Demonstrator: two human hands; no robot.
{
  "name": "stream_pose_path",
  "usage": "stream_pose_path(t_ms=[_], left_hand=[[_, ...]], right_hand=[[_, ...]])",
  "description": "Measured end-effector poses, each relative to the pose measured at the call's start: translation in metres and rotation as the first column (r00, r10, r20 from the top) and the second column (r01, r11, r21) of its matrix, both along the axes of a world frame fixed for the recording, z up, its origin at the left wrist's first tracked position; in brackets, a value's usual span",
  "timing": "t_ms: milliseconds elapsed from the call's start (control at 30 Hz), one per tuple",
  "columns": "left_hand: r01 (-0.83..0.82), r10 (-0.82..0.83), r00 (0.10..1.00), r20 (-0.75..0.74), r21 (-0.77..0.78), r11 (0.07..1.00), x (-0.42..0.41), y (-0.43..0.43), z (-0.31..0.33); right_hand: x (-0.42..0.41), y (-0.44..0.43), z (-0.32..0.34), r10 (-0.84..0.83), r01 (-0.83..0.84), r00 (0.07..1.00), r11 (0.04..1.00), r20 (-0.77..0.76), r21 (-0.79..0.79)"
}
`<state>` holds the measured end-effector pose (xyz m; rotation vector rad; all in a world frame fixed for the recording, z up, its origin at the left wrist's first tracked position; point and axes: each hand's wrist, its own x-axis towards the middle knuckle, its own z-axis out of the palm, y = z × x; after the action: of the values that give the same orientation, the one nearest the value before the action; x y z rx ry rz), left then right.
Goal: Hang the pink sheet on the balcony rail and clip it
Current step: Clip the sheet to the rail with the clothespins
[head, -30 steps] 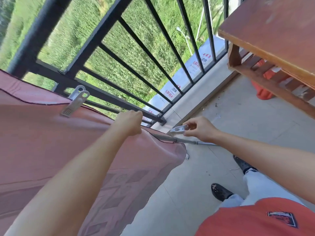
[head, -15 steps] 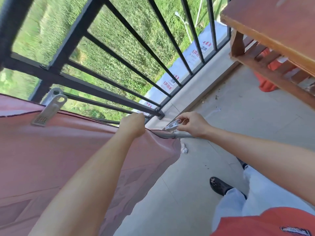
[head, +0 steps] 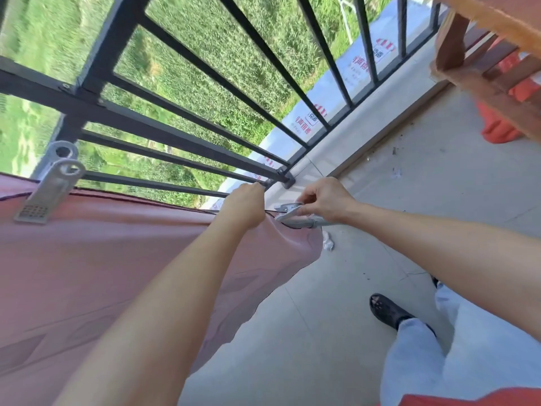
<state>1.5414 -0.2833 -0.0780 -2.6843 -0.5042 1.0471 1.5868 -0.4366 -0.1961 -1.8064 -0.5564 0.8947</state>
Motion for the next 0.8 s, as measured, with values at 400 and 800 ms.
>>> stream_pose_path(t_ms=[400,800], left_hand=[[0.092,-0.092,0.995,-0.027,0.027,0.995,0.009,0.005,0.026],[0.11,-0.104,0.991,0.078,-0.072,0.991,0.007,0.01,0.033]], right_hand=[[0.0,0.016,0.02,0.071,-0.075,0.995,0.995,0.063,0.061],[0.013,0.012,0.015,0.104,-0.075,0.981,0.981,-0.162,0.177]])
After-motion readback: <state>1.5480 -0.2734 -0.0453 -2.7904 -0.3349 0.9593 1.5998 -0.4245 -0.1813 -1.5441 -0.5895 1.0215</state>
